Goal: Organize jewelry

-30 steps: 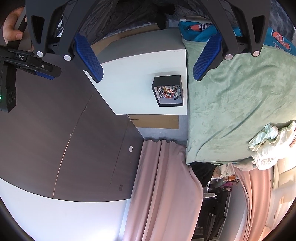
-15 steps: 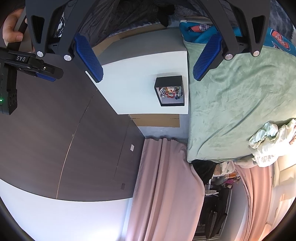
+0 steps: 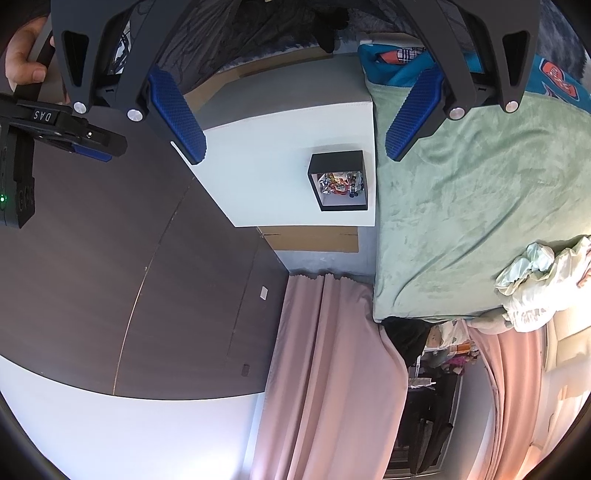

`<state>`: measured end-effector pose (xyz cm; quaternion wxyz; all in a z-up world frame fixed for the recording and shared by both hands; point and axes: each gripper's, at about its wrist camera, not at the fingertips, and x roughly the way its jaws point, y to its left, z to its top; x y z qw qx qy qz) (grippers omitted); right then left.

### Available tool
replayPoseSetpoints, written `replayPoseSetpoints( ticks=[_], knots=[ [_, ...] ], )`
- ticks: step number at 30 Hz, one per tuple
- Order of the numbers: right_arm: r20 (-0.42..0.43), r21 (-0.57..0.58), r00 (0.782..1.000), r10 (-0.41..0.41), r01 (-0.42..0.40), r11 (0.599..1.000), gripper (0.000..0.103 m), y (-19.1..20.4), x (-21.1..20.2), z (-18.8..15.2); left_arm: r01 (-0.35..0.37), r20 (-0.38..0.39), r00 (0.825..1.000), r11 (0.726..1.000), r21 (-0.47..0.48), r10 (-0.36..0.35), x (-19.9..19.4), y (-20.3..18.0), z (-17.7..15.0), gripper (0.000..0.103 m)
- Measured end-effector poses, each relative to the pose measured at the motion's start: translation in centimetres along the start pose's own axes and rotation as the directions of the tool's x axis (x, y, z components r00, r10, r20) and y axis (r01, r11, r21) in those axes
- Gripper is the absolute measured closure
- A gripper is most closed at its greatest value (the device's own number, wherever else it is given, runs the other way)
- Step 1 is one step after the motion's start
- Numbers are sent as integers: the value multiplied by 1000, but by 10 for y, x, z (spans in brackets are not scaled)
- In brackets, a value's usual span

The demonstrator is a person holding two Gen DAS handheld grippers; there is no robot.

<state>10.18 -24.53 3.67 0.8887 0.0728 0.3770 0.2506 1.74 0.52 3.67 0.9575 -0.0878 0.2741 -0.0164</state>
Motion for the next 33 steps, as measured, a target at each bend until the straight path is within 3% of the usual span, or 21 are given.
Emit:
replayPoseSetpoints(
  ticks=[14,19,33],
  knots=[
    [3,7,1000,-8,8,1000,5,1,-2,-3,-6,-33,999,1000,9,7,8,-3,-6,8],
    [-9,-1,1000,-6,6,1000,5,2,6,-4,-43,-33,998,999,33,44,10,-9,-11,8],
    [17,-54,1000,-20,21,998,5,13,18,-10,-103,43,994,994,26,102,-4,-5,-9,8]
  ],
)
